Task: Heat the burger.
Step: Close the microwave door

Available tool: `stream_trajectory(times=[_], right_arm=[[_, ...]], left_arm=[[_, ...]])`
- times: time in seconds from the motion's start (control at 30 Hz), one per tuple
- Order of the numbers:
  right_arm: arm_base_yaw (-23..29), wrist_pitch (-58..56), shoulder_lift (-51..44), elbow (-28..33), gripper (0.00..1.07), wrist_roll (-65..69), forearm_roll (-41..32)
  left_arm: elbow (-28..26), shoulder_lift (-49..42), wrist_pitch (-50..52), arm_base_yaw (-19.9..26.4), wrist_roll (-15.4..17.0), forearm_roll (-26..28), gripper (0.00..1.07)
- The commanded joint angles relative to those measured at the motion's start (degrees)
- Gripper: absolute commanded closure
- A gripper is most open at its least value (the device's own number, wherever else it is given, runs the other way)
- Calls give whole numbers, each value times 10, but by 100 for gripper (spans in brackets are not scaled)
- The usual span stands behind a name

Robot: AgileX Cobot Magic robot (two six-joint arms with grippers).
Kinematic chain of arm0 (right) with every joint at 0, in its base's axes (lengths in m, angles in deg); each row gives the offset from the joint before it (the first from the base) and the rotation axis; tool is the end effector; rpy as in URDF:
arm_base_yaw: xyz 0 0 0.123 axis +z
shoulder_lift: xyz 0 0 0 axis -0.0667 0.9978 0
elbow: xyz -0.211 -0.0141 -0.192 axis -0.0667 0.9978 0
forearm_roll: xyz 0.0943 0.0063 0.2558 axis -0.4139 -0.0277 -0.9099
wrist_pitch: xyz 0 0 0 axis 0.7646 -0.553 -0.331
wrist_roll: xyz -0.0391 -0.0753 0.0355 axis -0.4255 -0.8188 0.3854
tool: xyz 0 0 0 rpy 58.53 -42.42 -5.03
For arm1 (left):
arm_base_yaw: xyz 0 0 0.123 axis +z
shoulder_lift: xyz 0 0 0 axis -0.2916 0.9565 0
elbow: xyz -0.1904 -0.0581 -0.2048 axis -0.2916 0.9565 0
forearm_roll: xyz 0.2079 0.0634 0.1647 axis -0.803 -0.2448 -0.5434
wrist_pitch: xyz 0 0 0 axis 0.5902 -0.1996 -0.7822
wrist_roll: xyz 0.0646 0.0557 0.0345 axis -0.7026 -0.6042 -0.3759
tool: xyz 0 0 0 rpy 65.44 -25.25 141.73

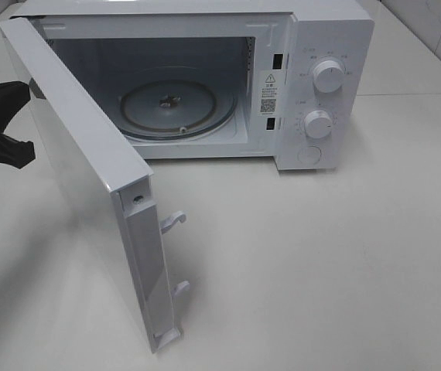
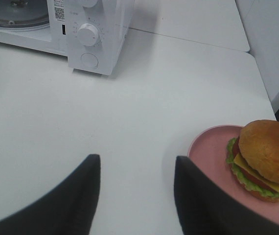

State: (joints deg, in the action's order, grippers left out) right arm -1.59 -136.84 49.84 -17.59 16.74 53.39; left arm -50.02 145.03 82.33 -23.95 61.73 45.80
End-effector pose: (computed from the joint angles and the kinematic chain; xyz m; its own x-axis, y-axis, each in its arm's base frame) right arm 0.0184 0.0001 0.2917 -0.3747 -0.1111 -0.9205 -0.0695 0.9934 -0.0916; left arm 0.2714 -0.0642 0.1656 -0.0128 0.1744 -0.9846 0.4536 0.8786 0.1497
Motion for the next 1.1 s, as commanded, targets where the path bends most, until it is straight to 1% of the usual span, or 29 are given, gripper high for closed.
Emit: stream_trajectory(times=[0.03,0.07,0.13,0.67,0.73,0.87,0.9,0.97,1.0,1.03,1.07,1.1], right_arm=[[0,4,-16,-1,58,-2,2],[0,4,-16,-1,58,-2,2],[0,4,-16,-1,58,-2,2],[0,4,-16,-1,58,-2,2],[0,4,-16,-1,58,-2,2],[0,4,-16,-1,58,-2,2],[0,4,-16,-1,58,-2,2],[0,4,-16,-1,58,-2,2],[0,4,-16,-1,58,-2,2],[0,4,-16,-1,58,-2,2],[0,4,-16,-1,58,-2,2],[0,4,-16,-1,58,-2,2]], left_arm=[[-9,9,-7,-13,-1,0,107],[-9,9,-7,-13,-1,0,107],[-9,18,-5,-36,-1,1,107],[-9,21,-5,-45,2,6,107],[-17,33,-5,-65,2,28,107],[-33,51,-5,-79,2,33,107],[-45,65,-5,-90,2,49,107],[-49,72,-6,-95,-2,59,107],[-54,81,-9,-108,-19,89,107],[-54,81,-9,-108,-19,89,107],[-60,88,-15,-121,-44,123,107],[-60,88,-15,-121,-44,123,107]])
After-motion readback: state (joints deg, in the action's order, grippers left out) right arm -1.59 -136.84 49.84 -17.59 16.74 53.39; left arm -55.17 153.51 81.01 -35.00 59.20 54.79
